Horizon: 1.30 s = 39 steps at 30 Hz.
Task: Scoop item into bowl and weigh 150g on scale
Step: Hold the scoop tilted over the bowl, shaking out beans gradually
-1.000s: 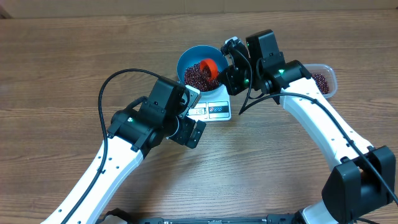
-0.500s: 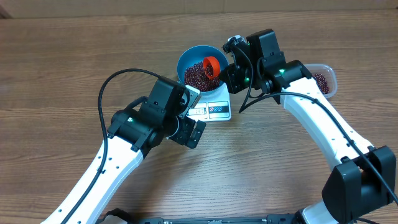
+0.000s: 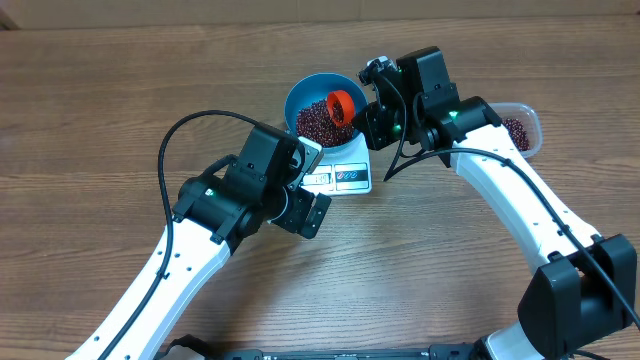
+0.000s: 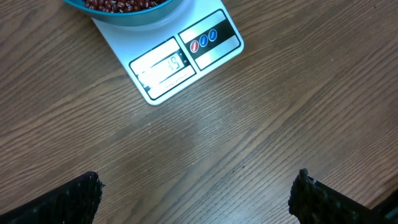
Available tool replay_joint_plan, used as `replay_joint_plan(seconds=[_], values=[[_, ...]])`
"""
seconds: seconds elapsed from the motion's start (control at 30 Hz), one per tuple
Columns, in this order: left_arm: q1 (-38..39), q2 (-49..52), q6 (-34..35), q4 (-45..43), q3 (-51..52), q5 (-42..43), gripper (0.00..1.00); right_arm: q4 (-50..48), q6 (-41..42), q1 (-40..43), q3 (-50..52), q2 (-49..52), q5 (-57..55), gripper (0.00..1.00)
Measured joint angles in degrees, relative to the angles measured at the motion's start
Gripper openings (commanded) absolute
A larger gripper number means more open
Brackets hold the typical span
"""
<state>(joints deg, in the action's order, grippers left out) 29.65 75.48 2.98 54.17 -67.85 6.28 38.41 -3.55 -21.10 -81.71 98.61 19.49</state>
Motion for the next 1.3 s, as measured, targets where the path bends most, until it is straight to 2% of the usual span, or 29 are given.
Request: replay_joint_plan(seconds=[0.6, 0.77, 1.3], values=[[0.0, 0.0, 0.0, 0.0, 0.0, 0.0, 1.00, 0.1, 0.1, 0.0, 0.0, 0.0, 0.1, 0.04], [0.0, 0.0, 0.0, 0.0, 0.0, 0.0, 1.00, 1.5, -3.9, 0.0, 0.0, 0.0, 3.9, 0.04], [0.0, 0.0, 0.0, 0.0, 0.0, 0.0, 1.00, 1.2, -1.9, 0.1, 0.0, 0.0, 1.1, 0.03]])
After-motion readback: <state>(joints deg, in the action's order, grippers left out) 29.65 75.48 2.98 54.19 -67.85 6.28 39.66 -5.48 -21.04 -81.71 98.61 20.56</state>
